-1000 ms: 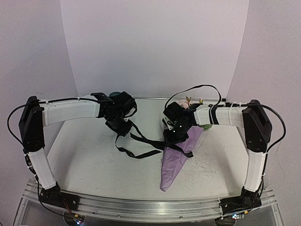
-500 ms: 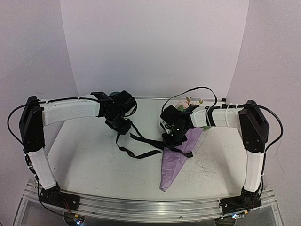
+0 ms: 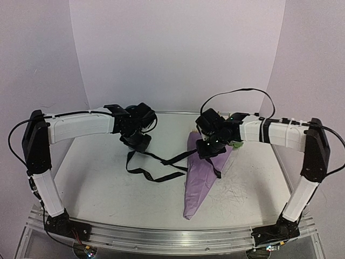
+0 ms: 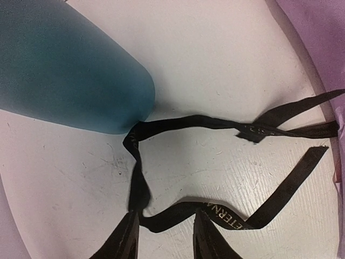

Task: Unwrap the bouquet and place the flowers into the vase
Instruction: Untie the ribbon from the wrapping paper, then move the fake flower to the center of the board.

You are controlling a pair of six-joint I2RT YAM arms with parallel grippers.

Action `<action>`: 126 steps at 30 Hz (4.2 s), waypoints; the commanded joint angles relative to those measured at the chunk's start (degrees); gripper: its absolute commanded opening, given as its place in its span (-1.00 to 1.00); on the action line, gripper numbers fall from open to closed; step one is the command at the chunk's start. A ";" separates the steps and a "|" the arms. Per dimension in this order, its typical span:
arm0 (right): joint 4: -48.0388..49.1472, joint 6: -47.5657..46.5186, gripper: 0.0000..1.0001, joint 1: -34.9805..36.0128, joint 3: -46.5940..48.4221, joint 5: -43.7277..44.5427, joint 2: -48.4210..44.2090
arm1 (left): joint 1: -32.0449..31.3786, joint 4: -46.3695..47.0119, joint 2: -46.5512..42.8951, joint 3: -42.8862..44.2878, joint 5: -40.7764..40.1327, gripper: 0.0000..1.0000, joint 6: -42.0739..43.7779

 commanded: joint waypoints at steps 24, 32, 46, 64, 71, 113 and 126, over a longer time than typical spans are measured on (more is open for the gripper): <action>-0.27 23.13 0.11 -21.25 -35.69 -5.04 -33.05 | -3.93 5.52 3.30 6.75 11.19 0.08 -3.61; 3.13 17.17 0.06 -21.22 -29.10 -12.72 -22.63 | -5.22 7.93 4.52 8.59 12.44 0.09 -2.01; 10.79 26.72 -0.15 -21.22 -25.26 -15.10 -7.63 | -5.25 10.51 3.01 7.91 10.23 0.08 0.15; 7.83 28.06 -0.99 -23.43 -20.62 -8.69 -7.79 | -5.26 12.87 3.18 8.34 9.17 0.07 3.66; -0.56 24.55 -0.99 -30.88 -19.85 -0.32 -18.34 | -5.25 14.34 2.47 7.01 9.66 0.07 4.22; 27.28 16.83 -0.07 -30.95 -23.11 -29.58 -5.79 | -5.34 26.19 11.17 5.75 30.36 0.02 -3.70; 28.09 16.67 -0.64 -30.95 -23.38 -31.22 -4.16 | -6.64 27.37 15.33 6.24 31.12 0.00 -7.70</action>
